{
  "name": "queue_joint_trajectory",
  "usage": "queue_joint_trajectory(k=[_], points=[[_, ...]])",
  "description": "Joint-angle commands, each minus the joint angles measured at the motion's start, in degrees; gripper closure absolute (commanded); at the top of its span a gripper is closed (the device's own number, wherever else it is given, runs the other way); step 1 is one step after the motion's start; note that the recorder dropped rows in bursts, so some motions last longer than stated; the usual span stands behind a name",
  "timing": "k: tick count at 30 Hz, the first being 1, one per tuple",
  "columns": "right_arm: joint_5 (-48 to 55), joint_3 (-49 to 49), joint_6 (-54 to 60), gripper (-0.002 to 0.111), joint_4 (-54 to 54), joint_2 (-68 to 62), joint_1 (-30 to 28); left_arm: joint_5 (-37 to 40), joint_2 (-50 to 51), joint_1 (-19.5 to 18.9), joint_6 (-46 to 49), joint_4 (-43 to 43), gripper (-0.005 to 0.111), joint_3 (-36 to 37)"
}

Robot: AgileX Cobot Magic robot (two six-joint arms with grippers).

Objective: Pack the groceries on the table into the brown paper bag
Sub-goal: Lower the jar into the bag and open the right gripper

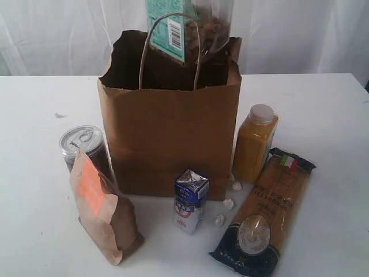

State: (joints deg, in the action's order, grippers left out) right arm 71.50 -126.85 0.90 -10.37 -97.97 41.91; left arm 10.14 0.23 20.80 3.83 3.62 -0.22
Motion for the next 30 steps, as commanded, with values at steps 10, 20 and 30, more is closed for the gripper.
queue_joint_trajectory(k=[10,20,30], points=[[-1.54,-0.71,1.37,0.108,1.31,-5.74,-0.10,0.40,-0.23,-0.15,0.05,0.31,0.107,0.22],[-1.54,-0.36,1.37,0.108,1.11,-9.72,-0.10,0.40,-0.23,-0.15,0.05,0.31,0.107,0.22],[-1.54,-0.36,1.26,0.108,1.11,-10.26,-0.22,0.40,-0.23,-0.15,0.05,0.31,0.107,0.22]])
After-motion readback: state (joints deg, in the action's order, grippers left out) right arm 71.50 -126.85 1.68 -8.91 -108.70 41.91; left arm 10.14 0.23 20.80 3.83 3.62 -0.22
